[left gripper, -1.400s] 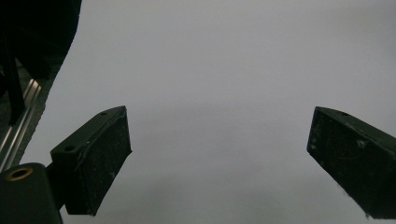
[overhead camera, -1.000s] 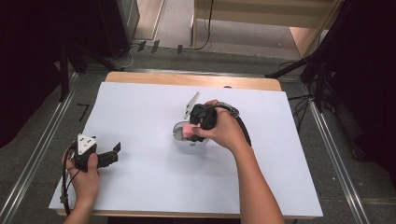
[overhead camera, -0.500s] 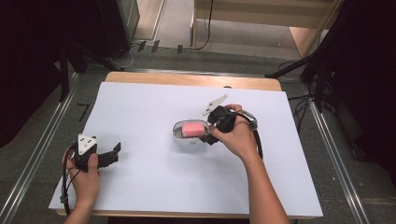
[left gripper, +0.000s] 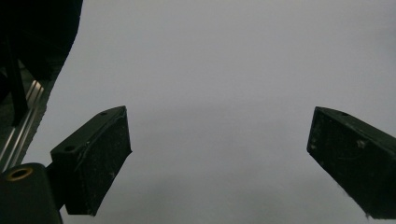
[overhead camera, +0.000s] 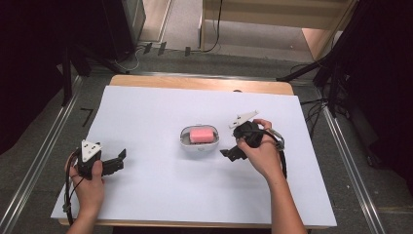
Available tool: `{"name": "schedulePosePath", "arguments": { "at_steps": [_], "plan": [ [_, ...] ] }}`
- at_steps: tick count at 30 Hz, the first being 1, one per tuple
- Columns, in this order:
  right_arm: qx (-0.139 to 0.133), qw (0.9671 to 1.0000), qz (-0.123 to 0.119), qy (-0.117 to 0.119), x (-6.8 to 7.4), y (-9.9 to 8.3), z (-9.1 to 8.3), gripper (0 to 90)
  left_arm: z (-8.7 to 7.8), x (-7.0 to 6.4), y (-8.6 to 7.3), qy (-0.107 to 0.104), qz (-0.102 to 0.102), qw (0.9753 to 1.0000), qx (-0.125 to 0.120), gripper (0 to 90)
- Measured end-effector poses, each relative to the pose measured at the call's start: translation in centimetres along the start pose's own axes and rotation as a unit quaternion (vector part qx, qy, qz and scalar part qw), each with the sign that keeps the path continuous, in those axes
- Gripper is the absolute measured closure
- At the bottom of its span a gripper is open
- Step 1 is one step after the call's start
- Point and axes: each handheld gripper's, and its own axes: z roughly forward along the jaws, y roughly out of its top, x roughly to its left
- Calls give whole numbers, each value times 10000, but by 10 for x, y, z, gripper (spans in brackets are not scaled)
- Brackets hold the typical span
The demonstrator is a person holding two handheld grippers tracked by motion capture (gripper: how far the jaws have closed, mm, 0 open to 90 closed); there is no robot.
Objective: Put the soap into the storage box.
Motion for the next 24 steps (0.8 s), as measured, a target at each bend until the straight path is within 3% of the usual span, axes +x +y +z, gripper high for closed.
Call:
{"name": "schedulePosePath", "arguments": {
  "at_steps": [9, 24],
  "plan": [
    [-142, 9994, 314, -95, -7, -35, -6, 0, 0, 0, 0, 4, 10, 10000, 15, 65],
    [-424, 9968, 568, -366, -15, -76, -14, 0, 0, 0, 0, 3, 25, 10000, 25, 65]
  ]
}}
